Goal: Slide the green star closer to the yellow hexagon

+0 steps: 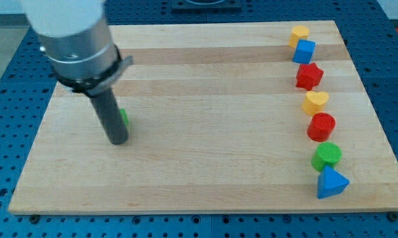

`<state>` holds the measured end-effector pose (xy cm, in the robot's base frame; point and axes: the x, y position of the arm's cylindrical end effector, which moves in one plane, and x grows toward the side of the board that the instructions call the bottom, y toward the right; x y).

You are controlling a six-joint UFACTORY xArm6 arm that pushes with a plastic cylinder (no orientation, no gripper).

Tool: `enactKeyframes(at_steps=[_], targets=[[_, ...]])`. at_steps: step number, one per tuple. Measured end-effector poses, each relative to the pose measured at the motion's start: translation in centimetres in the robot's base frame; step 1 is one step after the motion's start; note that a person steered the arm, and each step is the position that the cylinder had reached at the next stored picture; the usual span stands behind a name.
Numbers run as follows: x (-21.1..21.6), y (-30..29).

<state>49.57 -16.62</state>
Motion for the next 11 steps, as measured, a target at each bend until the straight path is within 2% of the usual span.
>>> enactKeyframes(at_steps=[2, 3, 4, 6, 9, 10, 11], targets=[[-1.7, -5.8], [-5.5, -1.1], [-7.4, 2.2], [-2.9, 0.6], [-8.6, 12.5], [-13.2, 12.5], [-13.3, 7.1]])
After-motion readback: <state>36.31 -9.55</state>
